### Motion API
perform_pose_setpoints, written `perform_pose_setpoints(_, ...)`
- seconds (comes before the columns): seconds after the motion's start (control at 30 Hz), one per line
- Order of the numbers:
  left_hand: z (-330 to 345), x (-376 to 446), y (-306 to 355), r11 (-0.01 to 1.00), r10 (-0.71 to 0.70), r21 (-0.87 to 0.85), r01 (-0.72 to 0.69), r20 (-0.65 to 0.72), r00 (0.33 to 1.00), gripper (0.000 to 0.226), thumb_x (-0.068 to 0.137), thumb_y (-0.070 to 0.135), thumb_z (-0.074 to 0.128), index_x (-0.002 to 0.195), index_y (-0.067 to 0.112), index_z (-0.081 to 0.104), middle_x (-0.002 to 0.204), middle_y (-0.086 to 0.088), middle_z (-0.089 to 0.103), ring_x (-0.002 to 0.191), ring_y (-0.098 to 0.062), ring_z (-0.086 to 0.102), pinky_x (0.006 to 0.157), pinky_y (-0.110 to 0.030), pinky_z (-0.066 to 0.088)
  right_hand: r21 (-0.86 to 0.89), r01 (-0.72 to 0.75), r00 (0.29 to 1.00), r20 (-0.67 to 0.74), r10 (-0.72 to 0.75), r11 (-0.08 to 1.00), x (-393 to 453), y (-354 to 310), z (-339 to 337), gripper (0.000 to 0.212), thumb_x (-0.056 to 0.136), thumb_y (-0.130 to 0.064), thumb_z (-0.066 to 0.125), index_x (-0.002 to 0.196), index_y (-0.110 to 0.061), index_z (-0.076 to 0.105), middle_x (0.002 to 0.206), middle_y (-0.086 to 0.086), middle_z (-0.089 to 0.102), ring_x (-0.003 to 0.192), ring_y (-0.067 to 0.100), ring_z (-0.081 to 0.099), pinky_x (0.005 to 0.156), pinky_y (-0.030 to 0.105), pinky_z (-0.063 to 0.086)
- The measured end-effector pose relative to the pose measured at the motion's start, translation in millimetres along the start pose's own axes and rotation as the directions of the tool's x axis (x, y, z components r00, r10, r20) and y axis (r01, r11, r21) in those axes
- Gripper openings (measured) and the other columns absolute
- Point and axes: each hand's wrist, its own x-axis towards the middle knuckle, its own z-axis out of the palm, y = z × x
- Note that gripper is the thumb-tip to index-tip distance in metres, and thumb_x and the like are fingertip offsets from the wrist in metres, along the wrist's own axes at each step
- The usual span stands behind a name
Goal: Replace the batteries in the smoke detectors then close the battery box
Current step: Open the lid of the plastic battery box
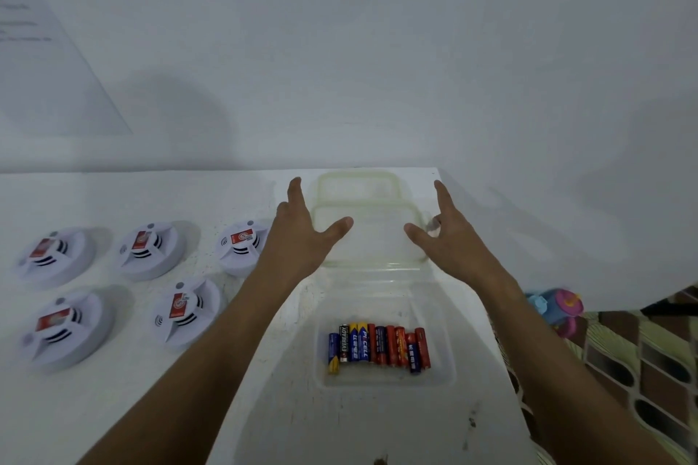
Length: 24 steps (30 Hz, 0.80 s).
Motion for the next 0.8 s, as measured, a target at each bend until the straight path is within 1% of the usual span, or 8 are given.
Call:
perform_pose_setpoints(0.1, -6.4, 15.4, 8.4, 1.000, 0.027, -0.005, -0.027, 0.001, 1.000, 0.104, 0.080, 0.056, 0.068, 0.153, 0.022, 0.001, 0.148, -0.016, 0.034, 0.133, -0.028, 0.039, 0.100, -0.035, 0.035, -0.025, 0.027, 0.999, -0.033, -0.028, 0.999, 9.9, -9.3, -9.6, 0.086, 0.096, -0.042, 0.059, 0.158, -0.030, 0.001, 0.133, 0.014, 0.050, 0.125, 0.024, 0.047, 0.095, 0.027, 0.030)
perform_pose_setpoints(0.2, -13.7, 40.6, 16.0, 0.996, 0.072, -0.058, -0.072, -0.014, 0.997, 0.107, 0.078, 0.052, 0.072, 0.152, 0.025, 0.001, 0.150, -0.014, 0.033, 0.135, -0.023, 0.038, 0.101, -0.030, 0.032, 0.053, 0.063, 0.992, -0.117, -0.056, 0.997, 35.2, -14.9, -14.3, 0.088, 0.095, -0.039, 0.062, 0.158, -0.031, 0.002, 0.128, 0.011, 0.050, 0.124, 0.023, 0.047, 0.102, 0.029, 0.033)
perform_pose_setpoints(0.27, -15.7, 61.5, 19.8, 0.990, 0.102, -0.091, -0.105, -0.032, 0.994, 0.107, 0.077, 0.045, 0.076, 0.153, 0.024, 0.003, 0.144, -0.014, 0.039, 0.132, -0.022, 0.041, 0.097, -0.026, 0.030, 0.100, 0.080, 0.985, -0.160, -0.063, 0.992, 59.2, -16.6, -12.9, 0.090, 0.094, -0.038, 0.063, 0.158, -0.030, 0.000, 0.122, 0.007, 0.048, 0.119, 0.020, 0.047, 0.106, 0.033, 0.034)
perform_pose_setpoints(0.4, -5.2, 105.3, 10.8, 0.992, 0.098, -0.075, -0.101, -0.039, 0.994, 0.108, 0.075, 0.039, 0.080, 0.154, 0.025, 0.008, 0.137, -0.015, 0.046, 0.125, -0.021, 0.046, 0.095, -0.025, 0.032, 0.124, 0.071, 0.986, -0.158, -0.051, 0.990, 105.2, -11.0, 2.4, 0.092, 0.094, -0.034, 0.065, 0.159, -0.021, 0.000, 0.118, 0.012, 0.051, 0.109, 0.016, 0.045, 0.096, 0.024, 0.030)
perform_pose_setpoints(0.53, 17.9, 132.0, -9.9, 0.999, 0.022, -0.023, -0.023, -0.018, 1.000, 0.111, 0.073, 0.042, 0.081, 0.154, 0.022, 0.007, 0.139, -0.017, 0.044, 0.127, -0.026, 0.044, 0.100, -0.031, 0.034, 0.096, 0.023, 0.989, -0.144, -0.009, 0.995, 135.0, 5.7, 24.0, 0.091, 0.094, -0.032, 0.065, 0.158, -0.016, 0.002, 0.129, 0.020, 0.052, 0.122, 0.025, 0.049, 0.093, 0.021, 0.028)
perform_pose_setpoints(0.6, 29.8, 137.3, -18.5, 1.000, -0.008, 0.008, 0.008, 0.008, 1.000, 0.110, 0.074, 0.043, 0.079, 0.154, 0.021, 0.006, 0.141, -0.018, 0.042, 0.130, -0.028, 0.042, 0.104, -0.036, 0.035, 0.078, -0.015, 0.991, -0.129, 0.025, 0.997, 144.6, 17.1, 32.0, 0.092, 0.094, -0.031, 0.066, 0.158, -0.016, 0.001, 0.134, 0.020, 0.049, 0.126, 0.029, 0.048, 0.097, 0.025, 0.031)
perform_pose_setpoints(0.73, 46.0, 140.9, -34.1, 0.992, -0.041, 0.125, 0.037, 0.032, 0.999, 0.108, 0.076, 0.054, 0.073, 0.153, 0.023, 0.003, 0.136, -0.014, 0.049, 0.129, -0.034, 0.043, 0.104, -0.044, 0.038, -0.015, -0.036, 0.985, -0.169, 0.033, 0.999, 150.9, 36.2, 41.5, 0.093, 0.093, -0.035, 0.066, 0.158, -0.013, 0.004, 0.132, 0.021, 0.053, 0.128, 0.035, 0.047, 0.113, 0.043, 0.033)
perform_pose_setpoints(0.8, 49.0, 140.8, -38.2, 0.982, -0.044, 0.184, 0.037, 0.031, 0.999, 0.107, 0.077, 0.059, 0.068, 0.154, 0.022, 0.003, 0.135, -0.014, 0.051, 0.127, -0.036, 0.042, 0.104, -0.045, 0.037, -0.024, -0.031, 0.983, -0.183, 0.026, 0.999, 150.1, 40.2, 43.0, 0.090, 0.093, -0.036, 0.066, 0.157, -0.010, 0.008, 0.134, 0.020, 0.053, 0.130, 0.034, 0.046, 0.115, 0.044, 0.030)
